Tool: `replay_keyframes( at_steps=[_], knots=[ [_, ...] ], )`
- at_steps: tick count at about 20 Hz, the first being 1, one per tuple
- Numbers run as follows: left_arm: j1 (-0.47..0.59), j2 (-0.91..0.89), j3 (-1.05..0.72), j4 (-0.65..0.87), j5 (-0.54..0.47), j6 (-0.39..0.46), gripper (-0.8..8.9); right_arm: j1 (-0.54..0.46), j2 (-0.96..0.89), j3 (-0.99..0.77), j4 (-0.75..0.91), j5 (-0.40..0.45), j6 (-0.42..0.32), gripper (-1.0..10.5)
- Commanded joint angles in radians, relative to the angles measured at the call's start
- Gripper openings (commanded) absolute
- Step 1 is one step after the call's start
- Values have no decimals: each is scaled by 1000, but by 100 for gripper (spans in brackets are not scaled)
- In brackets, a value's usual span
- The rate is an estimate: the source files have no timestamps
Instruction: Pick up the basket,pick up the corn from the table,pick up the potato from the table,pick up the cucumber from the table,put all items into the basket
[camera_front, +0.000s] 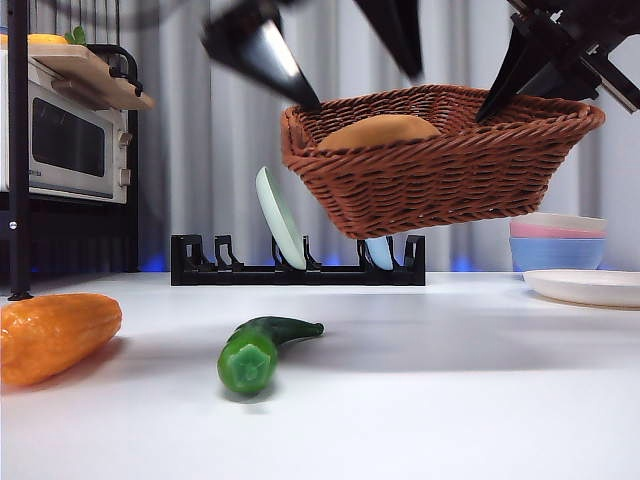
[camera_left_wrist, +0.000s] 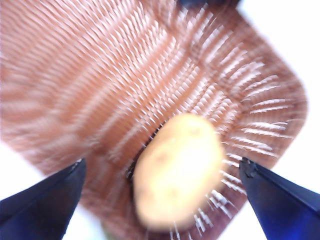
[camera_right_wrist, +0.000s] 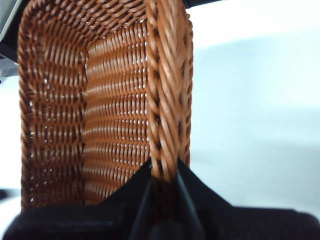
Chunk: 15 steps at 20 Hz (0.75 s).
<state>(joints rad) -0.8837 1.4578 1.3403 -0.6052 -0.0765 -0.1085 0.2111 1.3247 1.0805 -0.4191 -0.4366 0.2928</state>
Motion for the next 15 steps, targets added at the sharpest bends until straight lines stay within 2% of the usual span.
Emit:
replay_keyframes(
  at_steps=[1,4,8,11,15],
  knots=[
    [-1,-110,73,-135,-3,7,562,-1,2,6,18,-10,16,-17],
    [0,-244,85,-307,-50,-11,562,-2,2,6,18,-11,12,-17],
    [16,-330,71,-620,-166,-100,562,-2,2,6,19,-10,5,-16],
    [15,-372,-43,-615,-186,-179,562,-2,1,6,19,-10,3,-16],
    [60,-375,-250,-489,-181,-236,562,-2,1,6,18,-10,-6,-17]
  ],
)
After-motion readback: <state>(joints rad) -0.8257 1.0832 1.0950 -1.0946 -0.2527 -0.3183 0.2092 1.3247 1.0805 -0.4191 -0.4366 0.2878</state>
